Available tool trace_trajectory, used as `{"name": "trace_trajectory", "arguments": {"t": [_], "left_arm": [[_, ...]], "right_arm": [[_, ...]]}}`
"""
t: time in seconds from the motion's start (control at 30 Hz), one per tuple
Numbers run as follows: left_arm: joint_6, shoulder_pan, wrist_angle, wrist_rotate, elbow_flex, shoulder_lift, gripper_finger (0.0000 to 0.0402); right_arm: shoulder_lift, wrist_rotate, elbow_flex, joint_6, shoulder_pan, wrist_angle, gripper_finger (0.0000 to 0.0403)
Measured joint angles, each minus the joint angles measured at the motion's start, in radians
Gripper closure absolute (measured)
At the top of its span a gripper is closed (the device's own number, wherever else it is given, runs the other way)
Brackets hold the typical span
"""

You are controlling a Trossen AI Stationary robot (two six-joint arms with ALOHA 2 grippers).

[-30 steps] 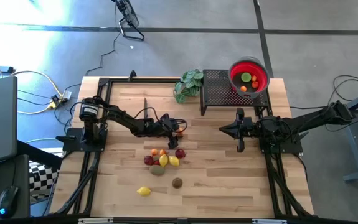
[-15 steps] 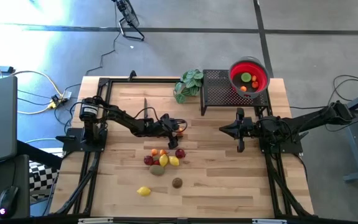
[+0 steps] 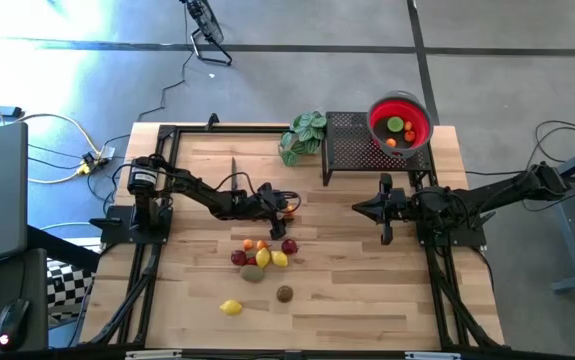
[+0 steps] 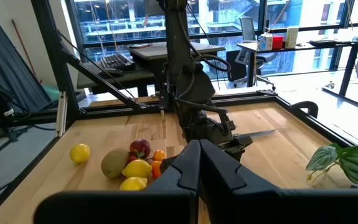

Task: Pick & Place Fruit
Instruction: Put the orange pear into the red strainer bowl

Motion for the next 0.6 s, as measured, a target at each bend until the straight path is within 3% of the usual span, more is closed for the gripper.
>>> {"name": "trace_trajectory", "arguments": {"t": [0.43,0.6], "left_arm": [[0.0,0.0,-0.005,0.0,0.0,0.0,0.0111],[0.0,0.0,-0.005,-0.001,0.0,0.0,0.0142]], "right_arm": [[0.0,0.0,0.0,0.0,0.0,0.0,0.0401],[0.0,0.0,0.0,0.0,0.0,0.0,0.0401]]}}
